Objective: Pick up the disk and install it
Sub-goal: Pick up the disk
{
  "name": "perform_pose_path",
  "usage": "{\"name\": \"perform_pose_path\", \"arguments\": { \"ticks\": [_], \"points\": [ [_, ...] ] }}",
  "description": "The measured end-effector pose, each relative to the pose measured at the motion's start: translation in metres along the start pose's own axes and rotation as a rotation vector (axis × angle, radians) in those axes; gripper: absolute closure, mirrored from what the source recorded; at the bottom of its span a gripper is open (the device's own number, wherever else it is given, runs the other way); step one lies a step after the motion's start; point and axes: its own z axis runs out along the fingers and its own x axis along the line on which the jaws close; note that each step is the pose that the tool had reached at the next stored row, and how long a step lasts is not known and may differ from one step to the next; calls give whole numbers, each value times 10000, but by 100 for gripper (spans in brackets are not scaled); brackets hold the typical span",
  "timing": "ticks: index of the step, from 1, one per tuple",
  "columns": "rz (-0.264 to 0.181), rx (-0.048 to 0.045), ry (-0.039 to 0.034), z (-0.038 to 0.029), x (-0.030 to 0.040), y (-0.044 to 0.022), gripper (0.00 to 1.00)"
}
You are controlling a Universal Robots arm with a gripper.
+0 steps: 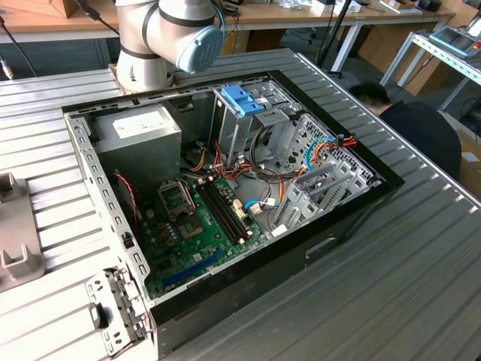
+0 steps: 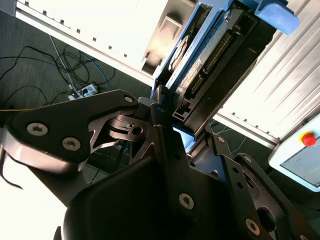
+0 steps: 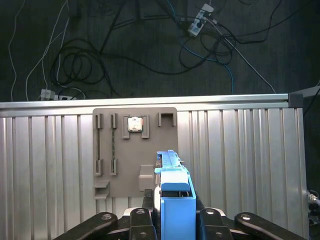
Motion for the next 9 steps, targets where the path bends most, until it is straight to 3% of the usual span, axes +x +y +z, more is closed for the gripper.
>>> {"name": "perform_pose_path", "arguments": {
  "ticks": [9],
  "points": [
    [1,-1,0,-2,-2,-48,63]
  ]
}}
